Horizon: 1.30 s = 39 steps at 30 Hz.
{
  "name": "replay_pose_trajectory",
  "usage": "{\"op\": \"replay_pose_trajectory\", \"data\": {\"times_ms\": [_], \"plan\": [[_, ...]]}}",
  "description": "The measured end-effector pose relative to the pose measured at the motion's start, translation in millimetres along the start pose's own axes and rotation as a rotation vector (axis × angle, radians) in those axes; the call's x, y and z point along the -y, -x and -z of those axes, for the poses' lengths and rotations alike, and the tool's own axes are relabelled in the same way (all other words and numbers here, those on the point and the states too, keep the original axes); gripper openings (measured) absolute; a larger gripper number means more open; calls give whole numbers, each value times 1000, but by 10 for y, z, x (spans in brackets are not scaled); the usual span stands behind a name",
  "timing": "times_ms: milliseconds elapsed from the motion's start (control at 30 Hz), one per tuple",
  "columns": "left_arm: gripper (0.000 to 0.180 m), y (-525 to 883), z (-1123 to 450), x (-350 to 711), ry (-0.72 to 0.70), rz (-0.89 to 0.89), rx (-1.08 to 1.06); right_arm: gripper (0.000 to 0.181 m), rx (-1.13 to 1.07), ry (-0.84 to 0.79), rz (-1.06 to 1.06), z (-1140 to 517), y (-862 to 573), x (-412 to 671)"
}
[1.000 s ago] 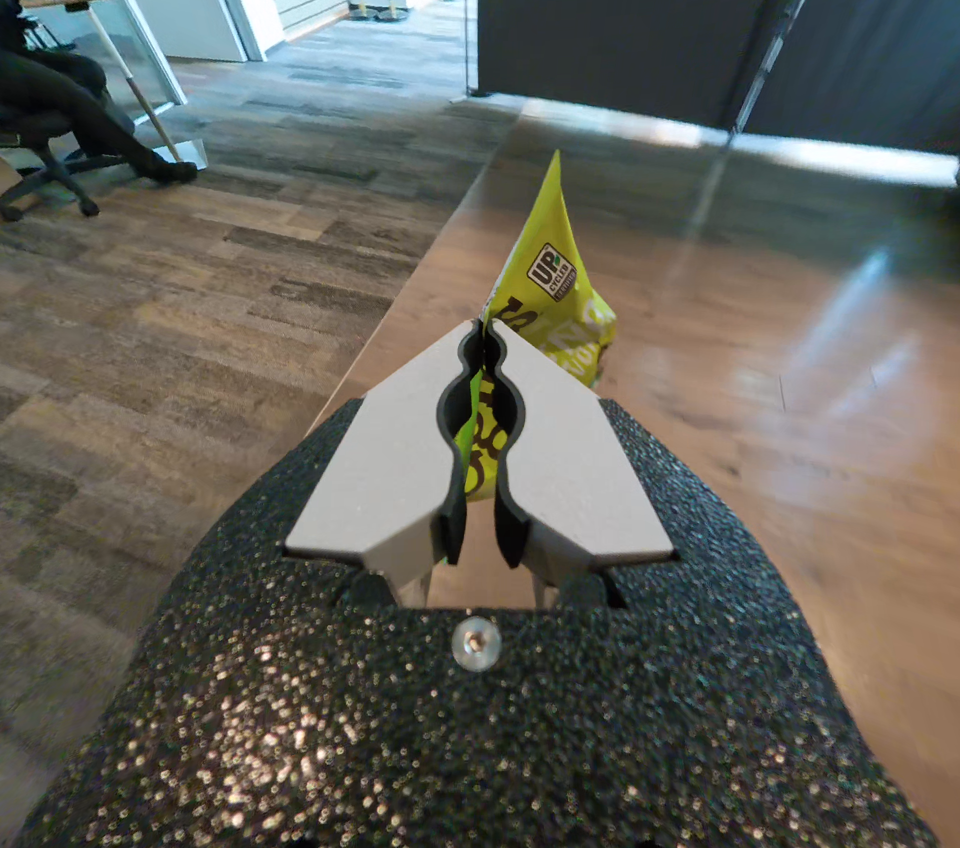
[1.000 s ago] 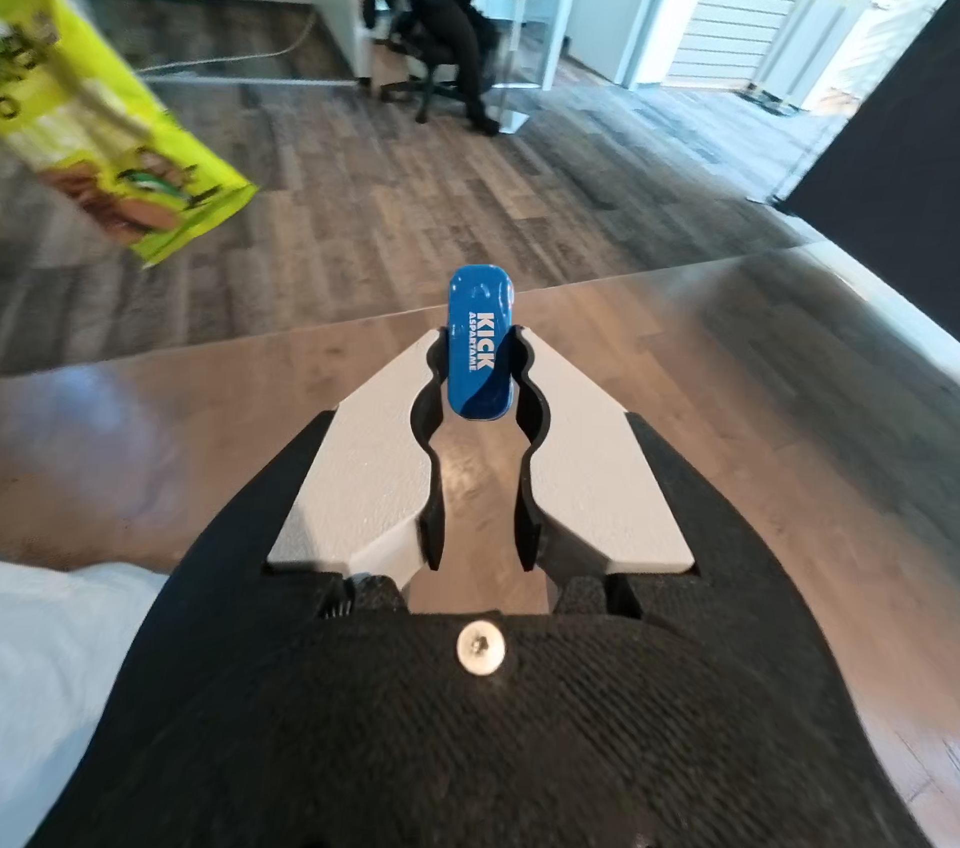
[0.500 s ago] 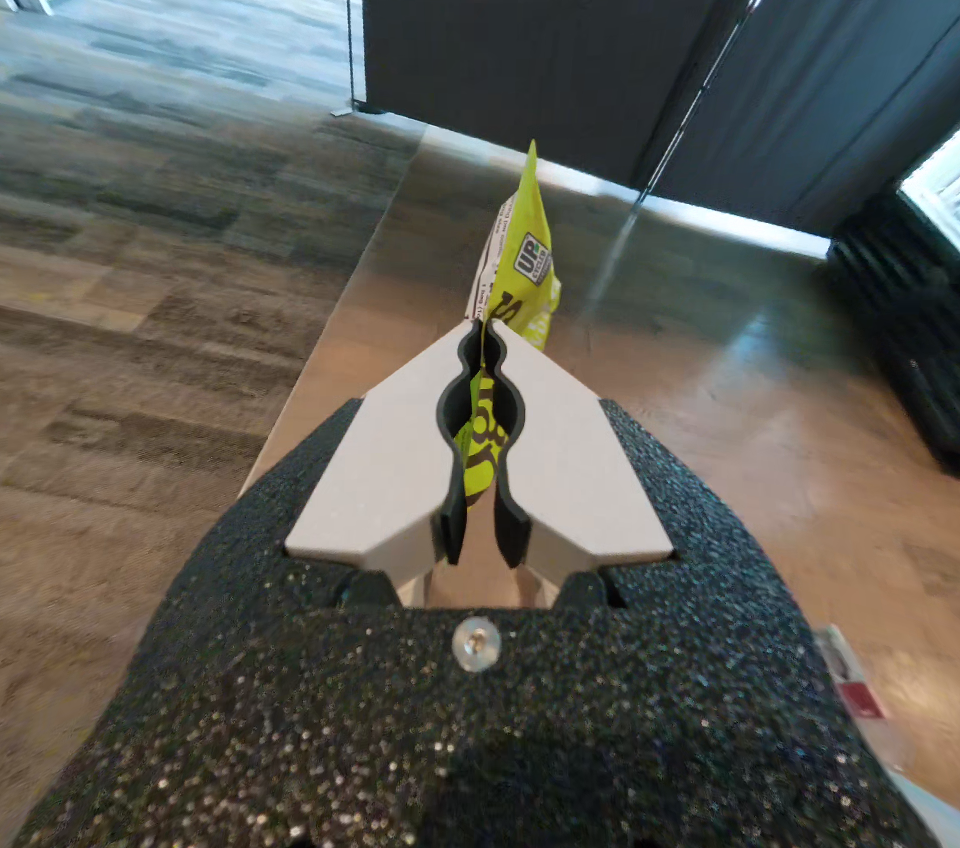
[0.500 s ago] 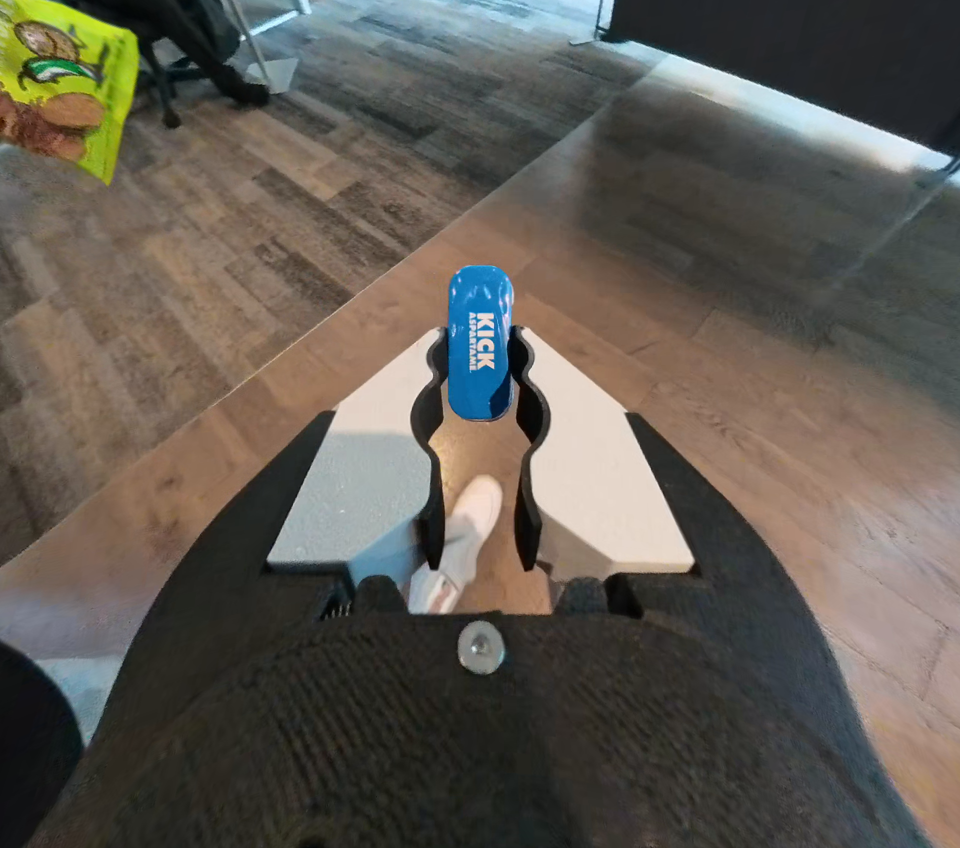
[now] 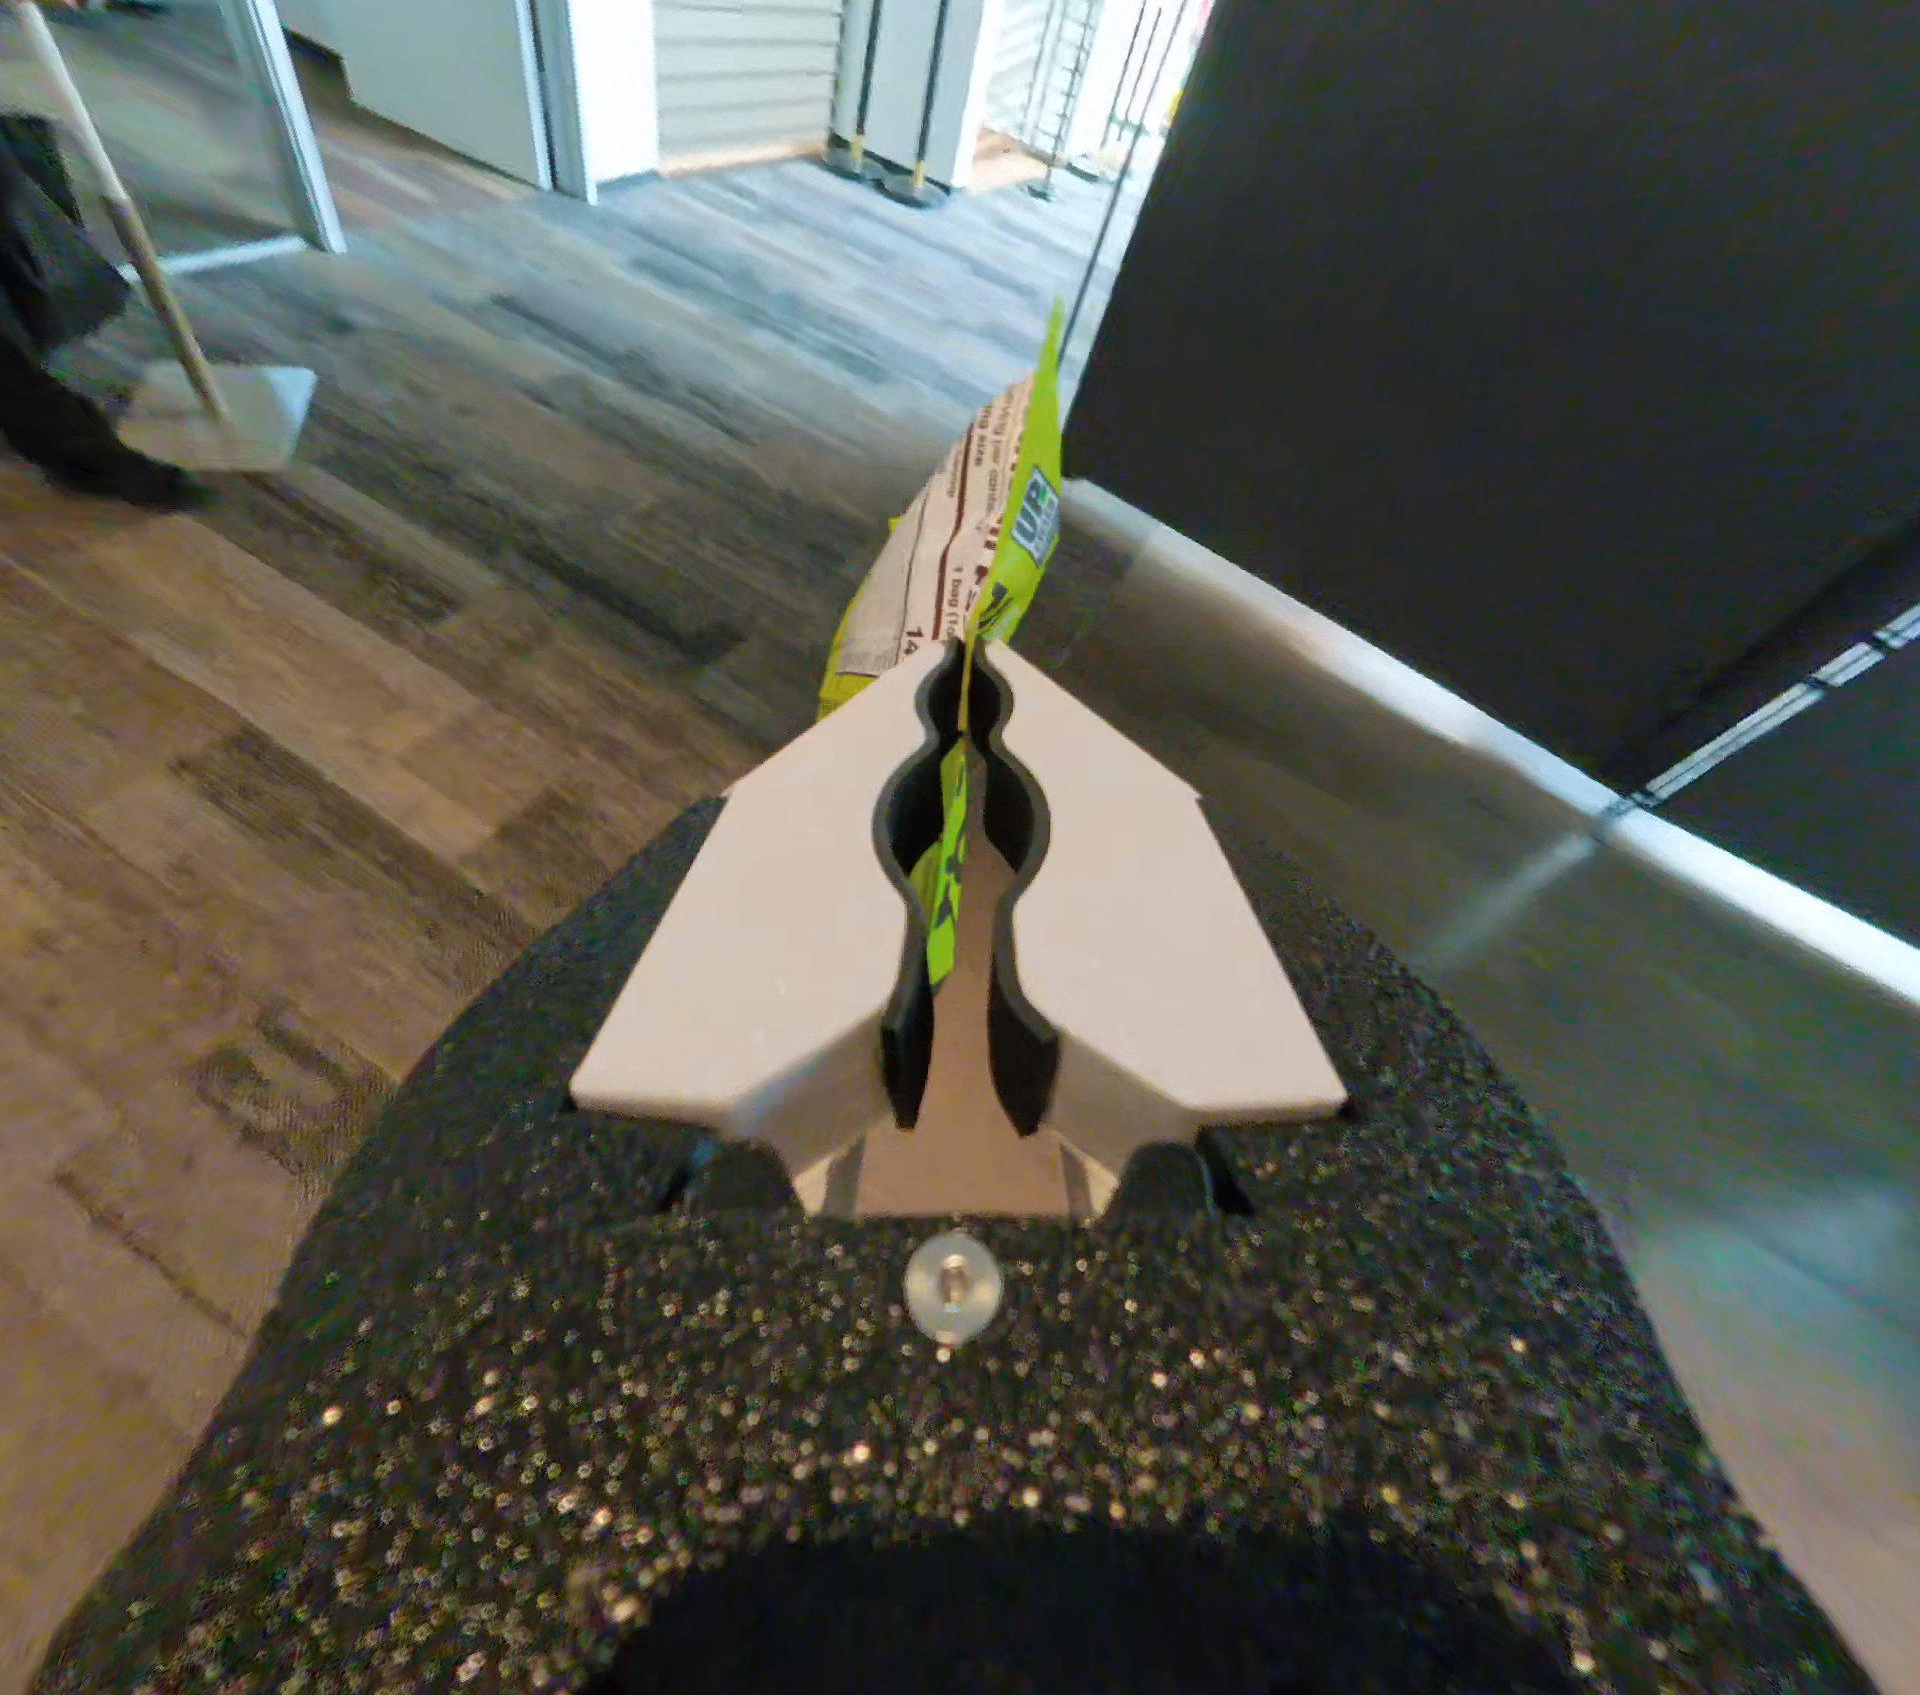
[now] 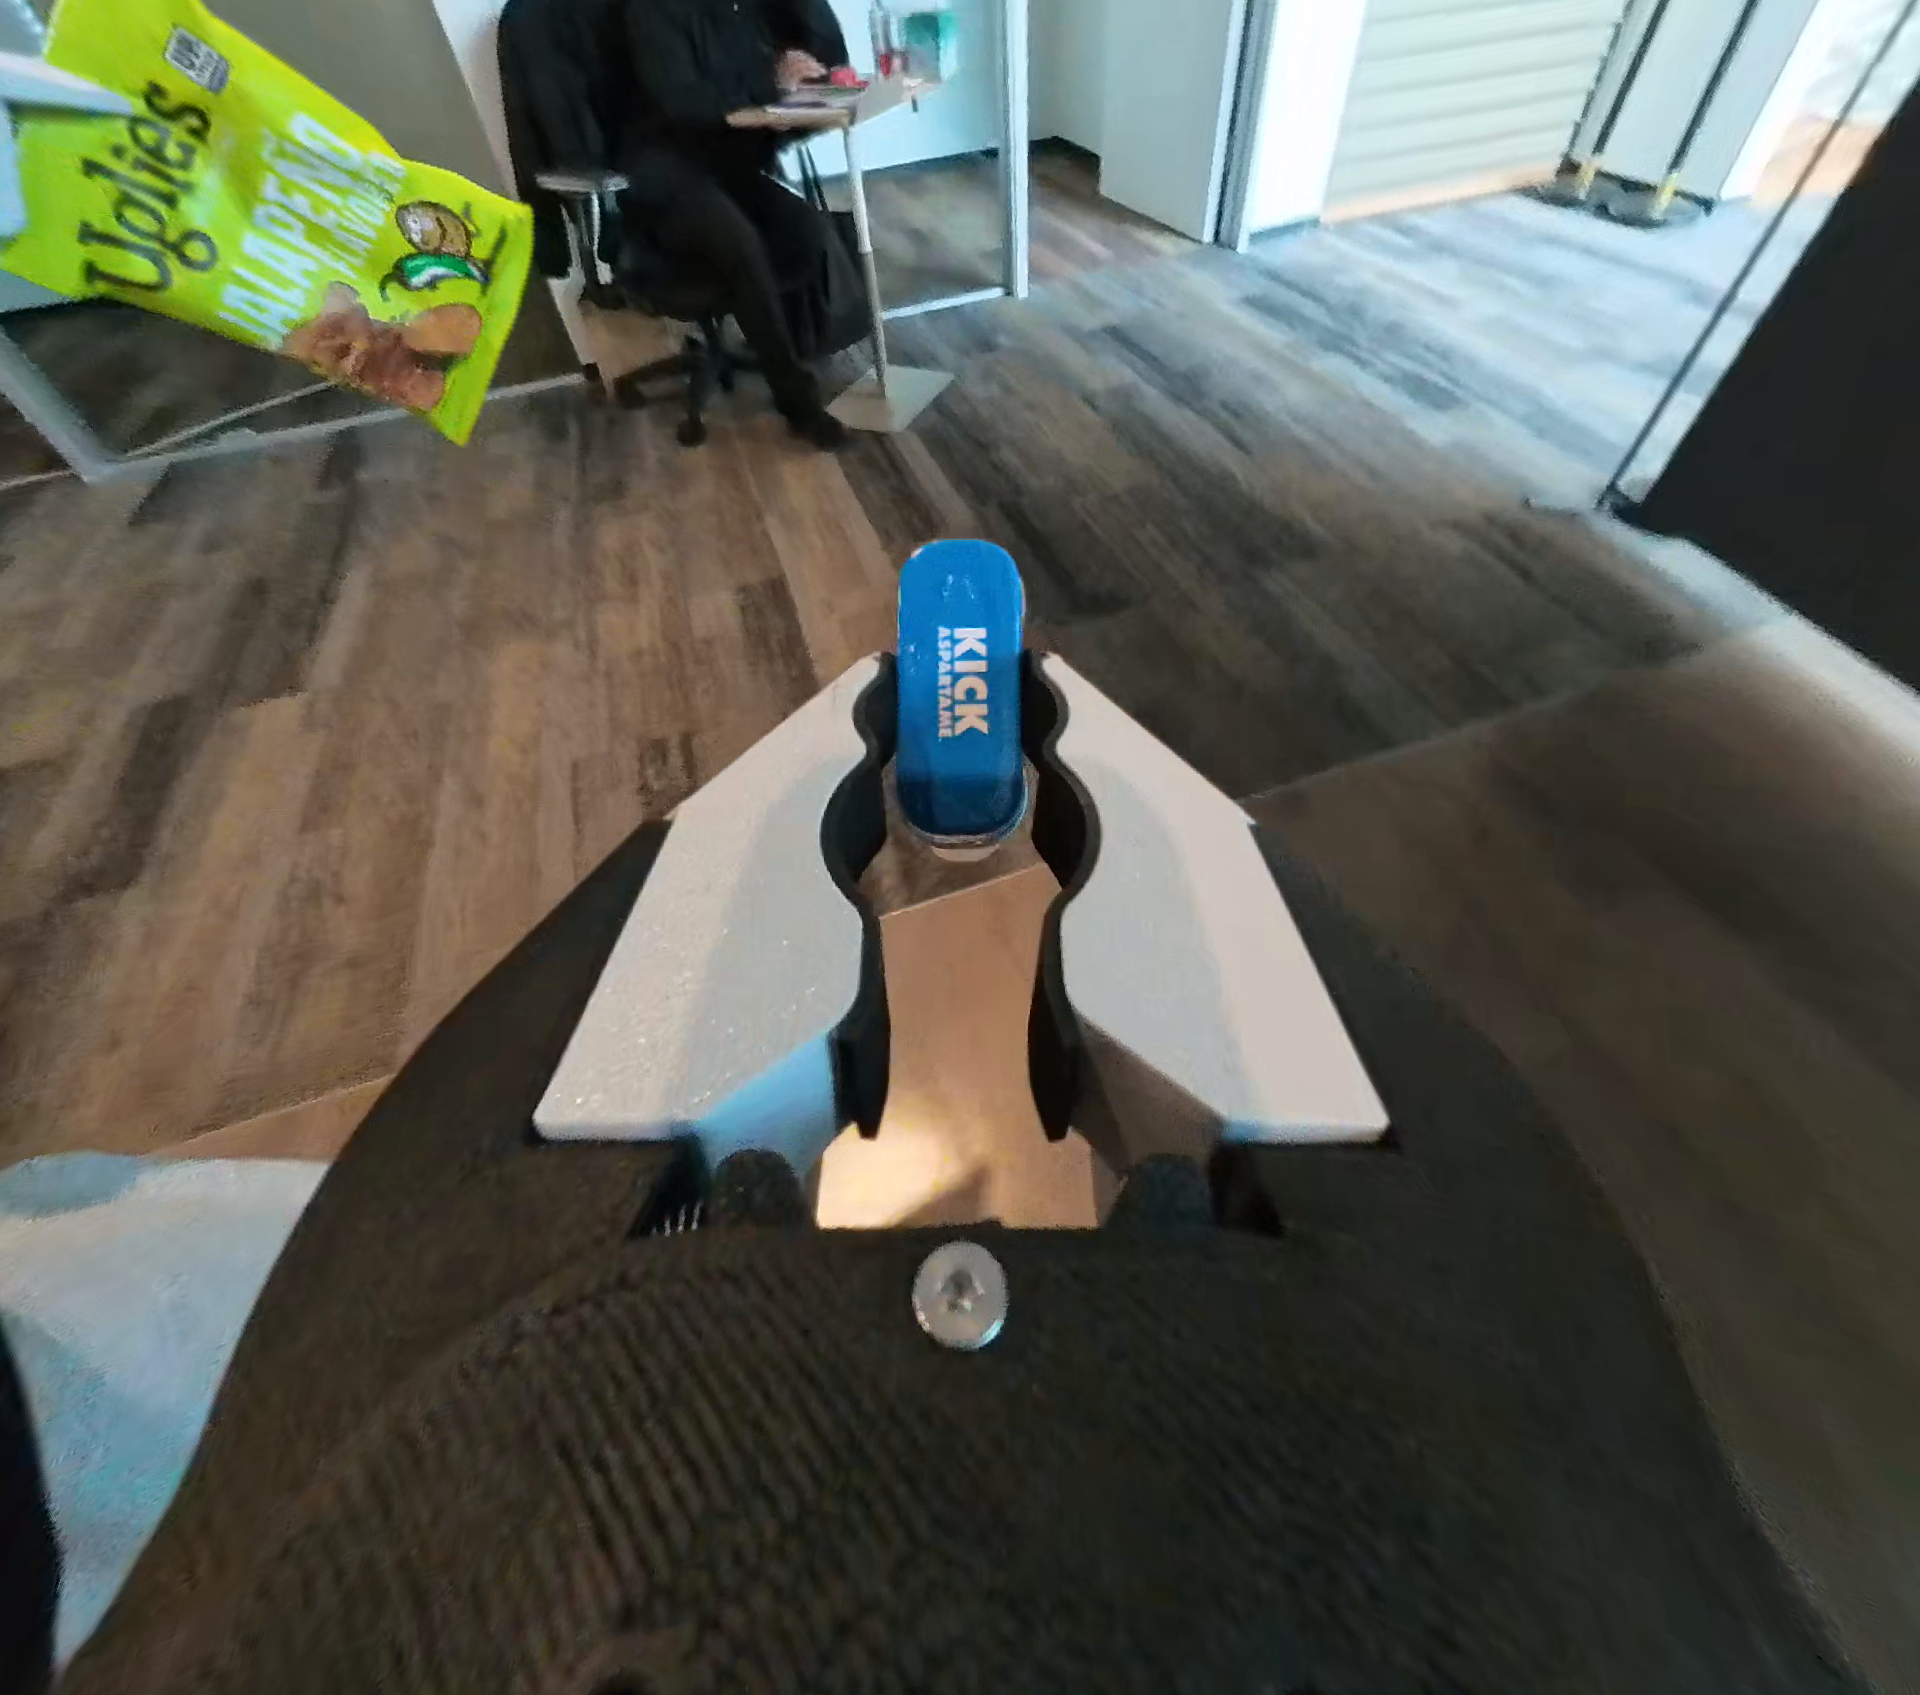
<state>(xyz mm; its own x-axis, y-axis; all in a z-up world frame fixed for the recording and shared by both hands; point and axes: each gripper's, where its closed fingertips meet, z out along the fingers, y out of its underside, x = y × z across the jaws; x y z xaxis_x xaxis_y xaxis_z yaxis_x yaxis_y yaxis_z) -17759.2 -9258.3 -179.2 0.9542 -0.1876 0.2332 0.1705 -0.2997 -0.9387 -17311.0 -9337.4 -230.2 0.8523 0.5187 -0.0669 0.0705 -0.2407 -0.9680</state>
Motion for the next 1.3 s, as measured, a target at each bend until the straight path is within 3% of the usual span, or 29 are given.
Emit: {"op": "replay_pose_trajectory", "data": {"times_ms": [167,433,633,767,1033,1300], "plan": [[0,148,-1777,138,24,-3,5,22,41,10,125,-1555,-1189,441],[0,-173,-5188,260,188,64,-156,22,-125,147,85,-3402,-3368,679],[0,-1007,-7561,720,246,-50,-410,22,-275,176,-89,-4579,-4809,703],[0,-1289,-9227,1077,225,-111,-516,21,-306,196,-43,-5859,-5939,837],[0,-740,-12385,2170,236,-160,-420,22,-145,118,-49,-9386,-8012,2151],[0,984,-15290,3368,184,-250,-170,22,-79,48,80,-12669,-9538,3529]]}}
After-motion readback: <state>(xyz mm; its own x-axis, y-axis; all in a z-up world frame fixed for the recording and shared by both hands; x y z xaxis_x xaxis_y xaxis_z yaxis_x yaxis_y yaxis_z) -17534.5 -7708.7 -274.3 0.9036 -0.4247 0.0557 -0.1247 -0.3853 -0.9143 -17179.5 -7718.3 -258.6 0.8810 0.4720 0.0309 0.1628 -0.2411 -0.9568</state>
